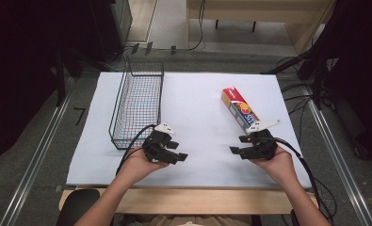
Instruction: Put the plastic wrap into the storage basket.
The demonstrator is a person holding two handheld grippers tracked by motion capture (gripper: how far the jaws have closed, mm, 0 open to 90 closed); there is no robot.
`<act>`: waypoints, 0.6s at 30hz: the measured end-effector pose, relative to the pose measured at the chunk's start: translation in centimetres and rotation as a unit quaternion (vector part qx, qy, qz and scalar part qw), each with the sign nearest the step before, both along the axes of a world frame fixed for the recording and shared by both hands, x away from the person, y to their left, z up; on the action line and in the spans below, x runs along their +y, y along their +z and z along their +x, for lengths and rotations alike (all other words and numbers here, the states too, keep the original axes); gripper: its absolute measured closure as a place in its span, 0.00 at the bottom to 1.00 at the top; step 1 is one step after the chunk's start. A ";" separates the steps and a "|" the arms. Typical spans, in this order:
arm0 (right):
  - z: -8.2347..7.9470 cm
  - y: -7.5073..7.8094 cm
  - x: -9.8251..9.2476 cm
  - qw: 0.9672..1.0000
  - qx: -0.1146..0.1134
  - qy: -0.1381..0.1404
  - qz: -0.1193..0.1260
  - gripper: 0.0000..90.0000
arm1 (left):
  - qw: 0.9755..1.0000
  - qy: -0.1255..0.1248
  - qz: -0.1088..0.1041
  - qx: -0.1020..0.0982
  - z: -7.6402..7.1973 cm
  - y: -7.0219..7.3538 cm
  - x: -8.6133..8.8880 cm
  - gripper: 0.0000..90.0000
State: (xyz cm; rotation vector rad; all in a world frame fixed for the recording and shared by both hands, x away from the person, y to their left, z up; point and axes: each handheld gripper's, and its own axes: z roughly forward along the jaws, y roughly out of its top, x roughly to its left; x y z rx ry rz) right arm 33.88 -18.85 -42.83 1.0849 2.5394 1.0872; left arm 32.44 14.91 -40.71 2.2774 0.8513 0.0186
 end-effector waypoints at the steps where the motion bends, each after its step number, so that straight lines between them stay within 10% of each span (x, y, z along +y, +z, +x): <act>1: 0.0 0.0 0.1 1.000 0.004 0.001 -0.001 0.43 | 1.000 -0.001 0.000 -0.003 0.0 0.0 0.0 0.44; 18: -0.8 -0.1 0.4 1.000 0.003 0.006 0.000 0.41 | 1.000 -0.017 0.008 -0.012 0.6 0.0 -0.1 0.42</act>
